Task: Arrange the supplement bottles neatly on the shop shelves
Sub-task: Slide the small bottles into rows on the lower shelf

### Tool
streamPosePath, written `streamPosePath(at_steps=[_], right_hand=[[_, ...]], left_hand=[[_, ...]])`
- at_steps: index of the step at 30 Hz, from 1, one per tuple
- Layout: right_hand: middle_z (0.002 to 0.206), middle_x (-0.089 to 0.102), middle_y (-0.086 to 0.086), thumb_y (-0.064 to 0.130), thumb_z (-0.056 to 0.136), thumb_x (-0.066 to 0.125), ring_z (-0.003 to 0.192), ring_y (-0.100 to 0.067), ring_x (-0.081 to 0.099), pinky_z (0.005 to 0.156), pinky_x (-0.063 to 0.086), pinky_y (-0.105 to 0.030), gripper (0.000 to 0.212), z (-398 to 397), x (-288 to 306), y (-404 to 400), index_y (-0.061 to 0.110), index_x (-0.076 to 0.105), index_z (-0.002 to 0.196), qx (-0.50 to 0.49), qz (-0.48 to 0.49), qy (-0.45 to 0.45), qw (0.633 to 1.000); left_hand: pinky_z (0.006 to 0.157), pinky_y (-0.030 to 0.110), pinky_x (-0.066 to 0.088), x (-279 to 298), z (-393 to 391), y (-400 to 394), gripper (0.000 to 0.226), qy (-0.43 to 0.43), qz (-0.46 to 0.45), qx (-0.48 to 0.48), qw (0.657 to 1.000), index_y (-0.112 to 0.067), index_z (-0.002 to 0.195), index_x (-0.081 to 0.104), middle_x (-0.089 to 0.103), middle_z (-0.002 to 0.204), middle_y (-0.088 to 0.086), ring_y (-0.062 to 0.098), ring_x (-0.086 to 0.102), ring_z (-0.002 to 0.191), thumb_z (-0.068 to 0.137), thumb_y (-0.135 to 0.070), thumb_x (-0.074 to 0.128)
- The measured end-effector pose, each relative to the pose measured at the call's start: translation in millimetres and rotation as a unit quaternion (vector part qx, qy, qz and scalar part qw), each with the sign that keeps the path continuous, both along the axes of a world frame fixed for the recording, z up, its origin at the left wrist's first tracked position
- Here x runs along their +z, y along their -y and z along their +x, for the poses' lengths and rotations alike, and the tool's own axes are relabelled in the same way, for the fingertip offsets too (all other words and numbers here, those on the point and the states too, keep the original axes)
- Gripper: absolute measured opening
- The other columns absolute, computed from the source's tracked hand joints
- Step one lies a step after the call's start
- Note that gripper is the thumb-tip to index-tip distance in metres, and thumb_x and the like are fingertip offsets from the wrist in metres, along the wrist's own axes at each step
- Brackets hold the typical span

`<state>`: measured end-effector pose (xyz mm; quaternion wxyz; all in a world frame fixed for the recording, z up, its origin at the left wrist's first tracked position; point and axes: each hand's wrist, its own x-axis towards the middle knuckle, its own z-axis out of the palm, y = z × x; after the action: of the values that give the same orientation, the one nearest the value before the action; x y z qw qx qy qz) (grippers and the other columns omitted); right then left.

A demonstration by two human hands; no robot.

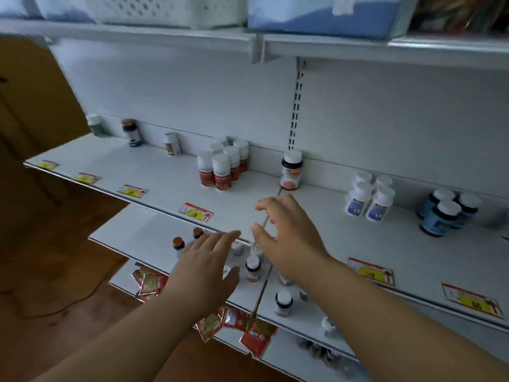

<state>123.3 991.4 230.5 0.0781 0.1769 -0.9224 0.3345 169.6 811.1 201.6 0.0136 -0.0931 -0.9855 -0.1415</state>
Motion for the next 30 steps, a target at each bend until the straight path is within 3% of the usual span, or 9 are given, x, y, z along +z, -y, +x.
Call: streamPosePath(at_steps=[3, 5, 8, 11, 17, 22, 25, 30], right_hand=[[0.114, 0.046, 0.008, 0.034, 0.094, 0.06, 0.099, -0.009, 0.047, 0.088, 0.047, -0.031, 0.037, 9, 22, 51, 0.027, 0.049, 0.129, 0.031, -0.021, -0.031, 0.999], [0.104, 0.043, 0.016, 0.034, 0.094, 0.061, 0.092, -0.002, 0.043, 0.084, 0.043, -0.021, 0.039, 16, 27, 90, 0.029, 0.047, 0.13, 0.043, -0.033, -0.037, 0.998], [0.097, 0.044, 0.019, 0.034, 0.093, 0.063, 0.089, -0.002, 0.048, 0.083, 0.045, -0.021, 0.038, 22, 23, 161, 0.031, 0.049, 0.127, 0.033, -0.07, -0.043, 0.996], [0.105, 0.049, 0.014, 0.032, 0.091, 0.064, 0.094, -0.004, 0.051, 0.086, 0.049, -0.028, 0.036, 26, 1, 240, 0.03, 0.05, 0.124, 0.009, -0.088, -0.04, 0.995], [0.125, 0.045, 0.012, 0.036, 0.093, 0.061, 0.107, -0.001, 0.049, 0.092, 0.051, -0.031, 0.038, 26, -37, 351, 0.033, 0.046, 0.128, -0.008, -0.047, 0.054, 0.997], [0.125, 0.046, 0.007, 0.035, 0.093, 0.065, 0.106, -0.006, 0.052, 0.083, 0.056, -0.032, 0.039, -22, -69, 399, 0.03, 0.048, 0.128, -0.04, -0.043, 0.081, 0.995], [0.128, 0.047, 0.003, 0.033, 0.092, 0.067, 0.109, -0.008, 0.055, 0.087, 0.053, -0.03, 0.04, -57, -95, 426, 0.028, 0.049, 0.127, -0.028, -0.045, 0.123, 0.991], [0.134, 0.048, 0.0, 0.034, 0.089, 0.071, 0.118, -0.015, 0.056, 0.09, 0.049, -0.03, 0.047, -70, -131, 449, 0.027, 0.048, 0.13, -0.104, -0.063, 0.166, 0.979]], left_hand=[[0.108, 0.034, 0.034, 18, 6, 47, 0.06, -0.04, 0.02, 0.022, 0.999, -0.037, 0.142, 0.039, 0.047, 0.144, -0.011, 0.016, 0.043, 0.131, 0.087, -0.044, 0.06], [0.109, 0.034, 0.034, 24, 9, 83, 0.06, -0.051, 0.032, 0.034, 0.998, -0.037, 0.144, 0.037, 0.045, 0.145, -0.012, 0.015, 0.042, 0.131, 0.088, -0.044, 0.059], [0.114, 0.036, 0.029, 28, 9, 152, 0.066, -0.056, 0.029, 0.037, 0.997, -0.037, 0.148, 0.028, 0.04, 0.15, -0.011, 0.015, 0.035, 0.138, 0.09, -0.044, 0.057], [0.116, 0.04, 0.027, 22, 10, 229, 0.068, -0.034, 0.013, 0.029, 0.999, -0.037, 0.149, 0.023, 0.039, 0.151, -0.008, 0.018, 0.032, 0.14, 0.089, -0.039, 0.056], [0.115, 0.036, 0.028, -8, 16, 337, 0.067, 0.012, 0.029, 0.038, 0.999, -0.035, 0.152, 0.02, 0.035, 0.153, -0.01, 0.016, 0.031, 0.14, 0.094, -0.041, 0.054], [0.117, 0.041, 0.029, -27, -32, 387, 0.068, 0.052, 0.024, 0.036, 0.998, -0.037, 0.152, 0.021, 0.024, 0.158, -0.008, 0.019, 0.027, 0.143, 0.094, -0.04, 0.057], [0.116, 0.038, 0.029, -47, -49, 415, 0.069, 0.074, 0.035, 0.066, 0.994, -0.036, 0.152, 0.02, 0.025, 0.158, -0.009, 0.018, 0.028, 0.143, 0.094, -0.041, 0.057], [0.118, 0.04, 0.027, -63, -84, 446, 0.071, 0.111, 0.025, 0.01, 0.994, -0.033, 0.153, 0.018, 0.022, 0.159, -0.008, 0.019, 0.026, 0.144, 0.093, -0.043, 0.056]])
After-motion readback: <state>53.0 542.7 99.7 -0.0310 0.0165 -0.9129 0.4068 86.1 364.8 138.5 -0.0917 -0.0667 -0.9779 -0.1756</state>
